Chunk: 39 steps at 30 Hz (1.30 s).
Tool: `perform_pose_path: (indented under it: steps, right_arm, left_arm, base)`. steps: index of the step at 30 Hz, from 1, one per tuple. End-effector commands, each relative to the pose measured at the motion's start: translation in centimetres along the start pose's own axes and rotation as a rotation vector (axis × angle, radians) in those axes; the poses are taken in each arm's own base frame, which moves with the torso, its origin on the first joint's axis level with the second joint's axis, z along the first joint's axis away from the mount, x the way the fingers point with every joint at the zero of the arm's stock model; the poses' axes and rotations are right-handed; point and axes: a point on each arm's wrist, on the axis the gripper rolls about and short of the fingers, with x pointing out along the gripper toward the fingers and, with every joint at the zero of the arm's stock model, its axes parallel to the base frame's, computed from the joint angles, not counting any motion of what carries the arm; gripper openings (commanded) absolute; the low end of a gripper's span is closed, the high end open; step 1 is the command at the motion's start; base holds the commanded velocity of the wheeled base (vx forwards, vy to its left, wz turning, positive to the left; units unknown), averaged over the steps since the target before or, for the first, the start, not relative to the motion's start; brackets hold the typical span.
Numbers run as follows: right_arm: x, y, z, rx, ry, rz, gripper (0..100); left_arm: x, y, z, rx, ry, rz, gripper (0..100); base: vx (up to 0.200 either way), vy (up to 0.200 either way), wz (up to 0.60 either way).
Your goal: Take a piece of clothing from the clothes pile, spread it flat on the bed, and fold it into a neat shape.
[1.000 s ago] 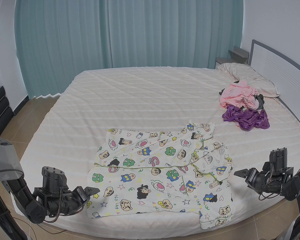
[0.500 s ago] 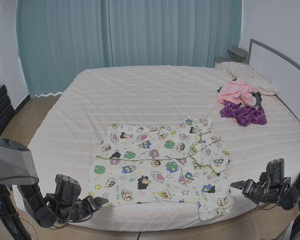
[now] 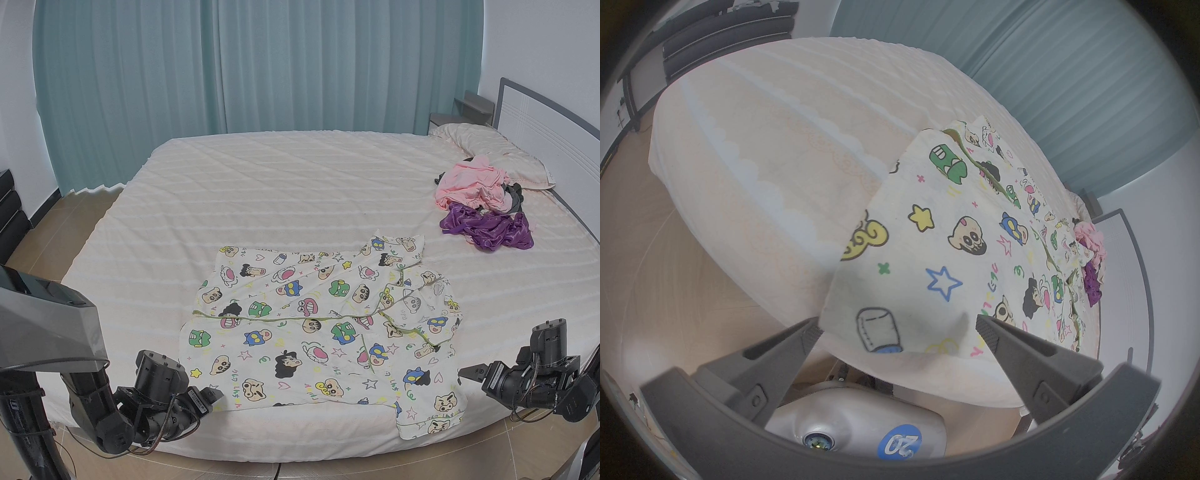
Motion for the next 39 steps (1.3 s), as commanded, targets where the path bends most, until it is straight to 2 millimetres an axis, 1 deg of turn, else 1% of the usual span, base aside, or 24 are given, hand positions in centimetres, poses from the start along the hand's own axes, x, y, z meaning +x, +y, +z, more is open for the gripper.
perform_pose_path:
  steps: [1,6,7,16,21,24,25,27,28,29,33,38,39]
  right_arm:
    - [0.1,0.0,-0.1,-0.001,0.007,-0.003,100]
    - [0.2,-0.1,-0.1,-0.001,0.012,-0.008,100]
    - [0.3,-0.1,-0.2,-0.001,0.014,-0.010,100]
    - [0.5,-0.2,-0.3,-0.002,0.009,-0.006,100]
    - [0.8,-0.2,-0.2,-0.007,0.010,-0.006,100]
    - [1.8,0.1,0.2,-0.015,0.021,0.001,100]
    - [2.5,0.4,0.6,-0.020,0.012,0.005,100]
    - [3.4,0.5,0.8,-0.037,0.016,0.000,100]
    - [3.4,0.5,0.8,-0.037,0.016,0.000,100]
    - [4.4,0.3,0.6,-0.071,0.045,-0.016,100]
    - [6.2,-0.2,0.2,-0.155,0.087,-0.050,100]
    - [7.6,-0.3,0.6,-0.231,0.091,-0.051,100]
    - [7.6,-0.3,0.6,-0.231,0.091,-0.051,100]
  left_arm:
    - [0.7,-0.4,0.0,-0.003,-0.001,-0.002,100]
    - [0.7,-0.2,-0.1,-0.002,0.000,0.006,100]
    - [0.7,-0.1,-0.1,-0.003,-0.001,0.009,0]
    - [0.4,0.6,-0.1,-0.007,-0.018,0.045,0]
    - [-0.1,0.2,0.3,-0.011,-0.063,0.034,0]
    - [-0.6,-0.1,0.6,-0.015,-0.078,0.015,0]
    - [-0.8,-0.2,0.7,-0.017,-0.084,0.007,0]
    - [-1.2,-0.2,0.8,-0.018,-0.089,-0.001,0]
    - [-1.2,-0.2,0.8,-0.018,-0.089,-0.001,0]
    - [-1.4,-0.2,0.6,-0.012,-0.086,-0.004,0]
    - [-1.3,-0.2,0.5,-0.008,-0.083,-0.009,0]
    - [-1.5,-0.4,0.6,-0.010,-0.089,-0.018,0]
    - [-1.5,-0.4,0.6,-0.010,-0.089,-0.018,0]
  base:
    - [0.000,0.000,0.00]
    - [0.000,0.000,0.00]
    - [0.000,0.000,0.00]
    - [0.000,0.000,0.00]
    - [0.000,0.000,0.00]
    - [0.000,0.000,0.00]
    - [0.000,0.000,0.00]
    - [0.000,0.000,0.00]
    - [0.000,0.000,0.00]
    - [0.000,0.000,0.00]
    - [0.000,0.000,0.00]
    - [0.000,0.000,0.00]
    - [0.000,0.000,0.00]
